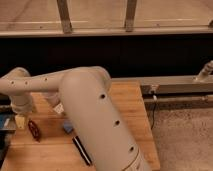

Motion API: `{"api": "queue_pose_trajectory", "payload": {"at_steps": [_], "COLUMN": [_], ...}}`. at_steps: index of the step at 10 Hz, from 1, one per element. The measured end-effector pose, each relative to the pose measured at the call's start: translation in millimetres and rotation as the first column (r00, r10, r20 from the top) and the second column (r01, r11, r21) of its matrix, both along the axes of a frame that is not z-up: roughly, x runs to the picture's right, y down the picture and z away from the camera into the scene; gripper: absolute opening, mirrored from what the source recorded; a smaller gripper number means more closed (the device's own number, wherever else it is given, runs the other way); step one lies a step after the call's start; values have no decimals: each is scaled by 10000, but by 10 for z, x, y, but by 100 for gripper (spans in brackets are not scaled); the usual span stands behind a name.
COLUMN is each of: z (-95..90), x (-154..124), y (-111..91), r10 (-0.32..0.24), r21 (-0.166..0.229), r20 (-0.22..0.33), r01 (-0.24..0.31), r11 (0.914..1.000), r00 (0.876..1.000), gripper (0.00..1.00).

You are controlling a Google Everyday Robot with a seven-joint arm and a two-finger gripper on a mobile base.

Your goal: Place the pepper in the ceramic cup

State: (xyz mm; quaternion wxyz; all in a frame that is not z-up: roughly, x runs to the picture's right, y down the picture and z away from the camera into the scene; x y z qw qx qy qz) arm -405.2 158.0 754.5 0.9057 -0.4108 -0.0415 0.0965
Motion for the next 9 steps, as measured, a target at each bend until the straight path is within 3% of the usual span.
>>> {"api": "queue_pose_trajectory", "payload": {"at_steps": [4,9], "z": [5,212], "x": [8,50], "y": [0,328], "r10": [-17,149], "r21": [-47,-796], "r20": [-62,-49], "r01": [16,-153], "r11": [10000,9967], "r00": [10000,9999], "gripper": [65,65]}}
